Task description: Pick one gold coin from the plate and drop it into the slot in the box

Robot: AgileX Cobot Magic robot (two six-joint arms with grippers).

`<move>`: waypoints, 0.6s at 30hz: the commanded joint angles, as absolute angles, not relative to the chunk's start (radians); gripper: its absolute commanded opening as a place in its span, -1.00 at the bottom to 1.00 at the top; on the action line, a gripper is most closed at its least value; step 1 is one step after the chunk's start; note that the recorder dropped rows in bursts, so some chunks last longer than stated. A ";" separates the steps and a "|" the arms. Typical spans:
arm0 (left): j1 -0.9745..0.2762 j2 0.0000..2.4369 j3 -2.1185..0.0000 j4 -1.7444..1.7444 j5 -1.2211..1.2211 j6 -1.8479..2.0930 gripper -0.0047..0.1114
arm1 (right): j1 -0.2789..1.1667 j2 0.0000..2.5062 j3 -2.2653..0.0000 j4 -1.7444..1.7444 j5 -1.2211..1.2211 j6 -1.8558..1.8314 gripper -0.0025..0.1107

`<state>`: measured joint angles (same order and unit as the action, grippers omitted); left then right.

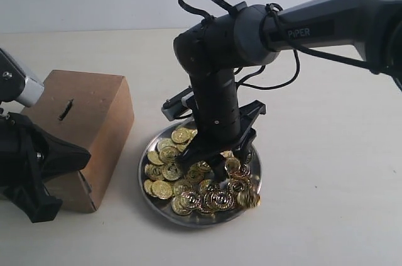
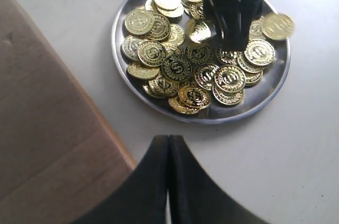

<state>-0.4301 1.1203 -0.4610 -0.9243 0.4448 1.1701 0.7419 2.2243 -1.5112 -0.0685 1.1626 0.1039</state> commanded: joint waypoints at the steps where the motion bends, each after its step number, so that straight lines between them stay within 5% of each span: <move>1: -0.435 1.124 -0.466 -0.929 0.450 1.172 -0.92 | 0.737 2.268 -1.493 -0.059 1.157 0.095 -0.13; 18: -0.435 1.124 -0.466 -0.929 0.450 1.172 -0.92 | 0.737 2.268 -1.493 -0.061 1.136 0.081 -0.19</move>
